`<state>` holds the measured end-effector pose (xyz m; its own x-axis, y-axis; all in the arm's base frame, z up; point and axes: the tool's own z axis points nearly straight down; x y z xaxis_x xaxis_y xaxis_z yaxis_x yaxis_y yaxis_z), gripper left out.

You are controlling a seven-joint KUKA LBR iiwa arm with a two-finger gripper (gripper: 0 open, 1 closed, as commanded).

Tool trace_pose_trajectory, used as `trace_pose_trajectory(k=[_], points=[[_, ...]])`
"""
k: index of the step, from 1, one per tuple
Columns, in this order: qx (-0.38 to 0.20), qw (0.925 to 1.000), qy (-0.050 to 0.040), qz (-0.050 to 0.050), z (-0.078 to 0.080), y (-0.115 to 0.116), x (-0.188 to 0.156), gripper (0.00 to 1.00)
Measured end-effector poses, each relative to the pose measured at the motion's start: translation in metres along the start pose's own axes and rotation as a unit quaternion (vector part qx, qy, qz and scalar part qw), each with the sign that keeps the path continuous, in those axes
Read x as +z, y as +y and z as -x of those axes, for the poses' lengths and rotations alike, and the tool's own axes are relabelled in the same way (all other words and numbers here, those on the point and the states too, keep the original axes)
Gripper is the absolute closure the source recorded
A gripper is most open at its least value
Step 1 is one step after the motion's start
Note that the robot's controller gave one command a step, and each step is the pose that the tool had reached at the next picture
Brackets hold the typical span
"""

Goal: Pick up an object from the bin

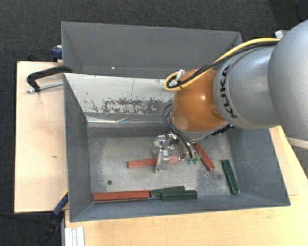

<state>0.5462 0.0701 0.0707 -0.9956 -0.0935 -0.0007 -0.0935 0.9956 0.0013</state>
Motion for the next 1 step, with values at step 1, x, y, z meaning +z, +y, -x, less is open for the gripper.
trace_pose_trajectory(k=[1], points=[[0.000,1.0000,-0.0002,0.000,0.0001,0.0001,-0.0003,1.00]])
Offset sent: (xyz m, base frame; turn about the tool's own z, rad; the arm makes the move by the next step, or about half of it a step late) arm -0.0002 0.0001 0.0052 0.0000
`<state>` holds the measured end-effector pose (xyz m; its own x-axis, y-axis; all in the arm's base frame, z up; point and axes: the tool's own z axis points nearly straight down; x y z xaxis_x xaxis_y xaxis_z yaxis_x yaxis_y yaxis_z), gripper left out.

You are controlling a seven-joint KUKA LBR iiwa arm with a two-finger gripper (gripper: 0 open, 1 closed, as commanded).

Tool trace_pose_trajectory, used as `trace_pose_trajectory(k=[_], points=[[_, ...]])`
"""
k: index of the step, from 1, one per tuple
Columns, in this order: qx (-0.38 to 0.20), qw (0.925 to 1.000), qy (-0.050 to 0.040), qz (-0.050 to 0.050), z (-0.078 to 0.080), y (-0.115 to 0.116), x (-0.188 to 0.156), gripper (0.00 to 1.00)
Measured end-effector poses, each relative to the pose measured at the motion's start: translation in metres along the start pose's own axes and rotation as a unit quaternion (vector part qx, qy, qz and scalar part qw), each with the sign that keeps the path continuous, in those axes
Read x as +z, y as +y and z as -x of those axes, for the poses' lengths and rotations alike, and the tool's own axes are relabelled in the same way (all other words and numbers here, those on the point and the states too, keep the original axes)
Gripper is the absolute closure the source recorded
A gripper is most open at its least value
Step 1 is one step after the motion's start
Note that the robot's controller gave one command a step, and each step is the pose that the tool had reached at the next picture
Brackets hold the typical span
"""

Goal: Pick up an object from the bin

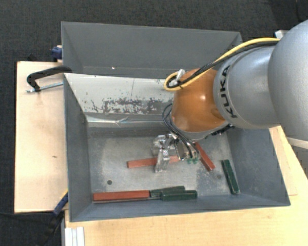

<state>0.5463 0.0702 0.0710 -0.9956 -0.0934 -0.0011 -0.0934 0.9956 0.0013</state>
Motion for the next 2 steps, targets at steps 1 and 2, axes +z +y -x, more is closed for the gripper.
trace_pose_trajectory(k=[1,2], points=[[0.000,1.0000,-0.0006,0.000,0.0002,0.0002,-0.0015,1.00],[0.000,1.0000,0.0009,0.000,-0.0006,0.0003,-0.0078,1.00]])
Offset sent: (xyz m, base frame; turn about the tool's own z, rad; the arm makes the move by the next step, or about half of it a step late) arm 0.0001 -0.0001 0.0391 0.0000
